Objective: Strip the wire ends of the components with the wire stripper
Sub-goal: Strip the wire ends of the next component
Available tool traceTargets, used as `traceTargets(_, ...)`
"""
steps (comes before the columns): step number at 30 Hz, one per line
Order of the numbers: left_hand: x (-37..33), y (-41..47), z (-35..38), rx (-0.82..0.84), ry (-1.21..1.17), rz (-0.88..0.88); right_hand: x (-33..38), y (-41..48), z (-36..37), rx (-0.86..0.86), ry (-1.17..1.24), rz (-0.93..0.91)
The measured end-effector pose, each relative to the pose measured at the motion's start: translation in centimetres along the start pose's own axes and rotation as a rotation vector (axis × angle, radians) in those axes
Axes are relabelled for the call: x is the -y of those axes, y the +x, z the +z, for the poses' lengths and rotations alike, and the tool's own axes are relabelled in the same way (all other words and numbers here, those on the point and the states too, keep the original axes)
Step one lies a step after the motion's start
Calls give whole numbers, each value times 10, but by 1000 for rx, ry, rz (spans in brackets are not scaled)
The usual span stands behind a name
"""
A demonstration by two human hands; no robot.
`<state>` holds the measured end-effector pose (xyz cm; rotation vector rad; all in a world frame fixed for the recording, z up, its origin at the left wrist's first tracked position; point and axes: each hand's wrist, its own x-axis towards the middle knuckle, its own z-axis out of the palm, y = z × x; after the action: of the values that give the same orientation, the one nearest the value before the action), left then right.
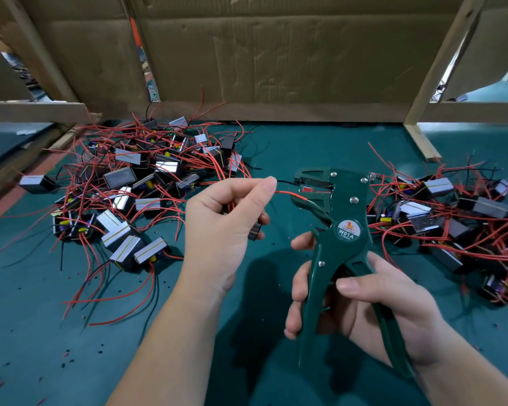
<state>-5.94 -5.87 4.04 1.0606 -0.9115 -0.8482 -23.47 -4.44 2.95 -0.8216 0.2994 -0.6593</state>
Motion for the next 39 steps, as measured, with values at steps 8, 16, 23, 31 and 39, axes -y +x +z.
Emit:
traceTargets(8,1,-2,0,29,7,14,-1,-2,-2,-63,-54,-28)
traceTargets(16,0,-2,1,58,-28,1,1,-3,-1,-110,-75,-10)
traceTargets(23,0,-2,1,74,-22,-1,1,-5,2,-133,-90,-9)
traceTargets(31,0,-1,1,44,-42,-14,1,-4,1,-83,-70,-1)
traceTargets(39,-1,-2,0,60,-34,-16,-1,-4,0,-116,-103,-3)
